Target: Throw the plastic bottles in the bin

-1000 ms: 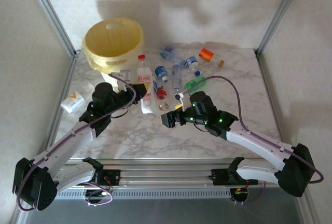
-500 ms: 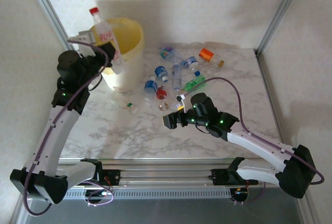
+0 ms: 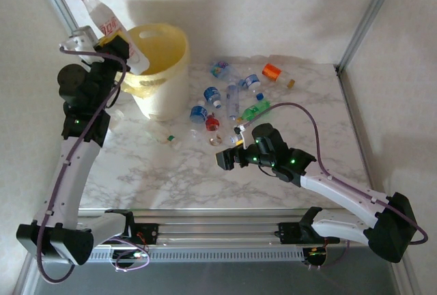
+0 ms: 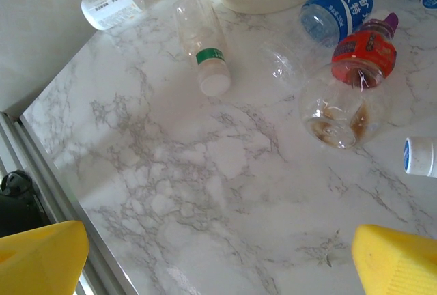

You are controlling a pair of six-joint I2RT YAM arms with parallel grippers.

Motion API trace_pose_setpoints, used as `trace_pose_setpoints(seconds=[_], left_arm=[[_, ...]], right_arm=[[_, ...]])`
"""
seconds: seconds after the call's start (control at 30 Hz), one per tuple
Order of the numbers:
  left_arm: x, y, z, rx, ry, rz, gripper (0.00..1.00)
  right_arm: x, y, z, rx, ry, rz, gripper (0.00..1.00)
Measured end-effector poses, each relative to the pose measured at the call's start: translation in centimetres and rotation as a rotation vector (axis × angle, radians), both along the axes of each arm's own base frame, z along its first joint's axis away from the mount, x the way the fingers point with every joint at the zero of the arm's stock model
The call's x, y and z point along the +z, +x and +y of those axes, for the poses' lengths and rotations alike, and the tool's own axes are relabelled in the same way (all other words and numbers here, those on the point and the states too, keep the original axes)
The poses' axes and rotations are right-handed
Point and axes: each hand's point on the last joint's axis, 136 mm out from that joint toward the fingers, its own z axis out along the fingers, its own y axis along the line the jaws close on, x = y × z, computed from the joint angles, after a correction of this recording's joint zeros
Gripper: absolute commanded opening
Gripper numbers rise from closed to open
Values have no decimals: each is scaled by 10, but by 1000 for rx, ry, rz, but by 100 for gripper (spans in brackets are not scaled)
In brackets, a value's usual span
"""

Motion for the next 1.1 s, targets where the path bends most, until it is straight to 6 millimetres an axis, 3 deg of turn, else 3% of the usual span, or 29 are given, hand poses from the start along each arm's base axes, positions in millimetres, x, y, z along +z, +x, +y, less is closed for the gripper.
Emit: trace_pose_setpoints(seconds=[0.07,0.17,0.27,0.4,0.47,0.53,0.67,0.73,0.8,0.9,1.0,1.1], left_arm=[[-3,10,2,5,-4,6,23],[-14,43,5,14,-9,47,32],[-30,88,9,23,-12,106,74],[-72,133,9,22,-25,233,95],[-86,137,9,21,-30,285,100],[-83,133,9,17,-33,290,100],[-38,94,5,-6,-30,223,100],[-2,58,0,-31,-23,144,100],[33,6,-10,-77,-8,44,100],[61,-63,-24,-147,14,-70,100],[58,-111,-34,-206,26,-124,100],[18,-127,-42,-248,30,-68,100]], right_arm=[[-2,-1,-1,0,-5,4,99],[-2,0,-1,-2,-7,4,99],[-1,-1,-3,-6,-8,2,99],[2,-1,-7,-21,-10,-9,99],[3,3,-13,-51,-8,0,99],[1,12,-23,-109,-2,27,99],[-13,49,-61,-319,14,135,99],[-29,66,-78,-416,17,213,99],[-55,82,-94,-511,8,324,99],[-95,101,-110,-613,-6,482,99],[-120,116,-118,-684,-2,599,99],[-128,135,-115,-721,21,654,99]])
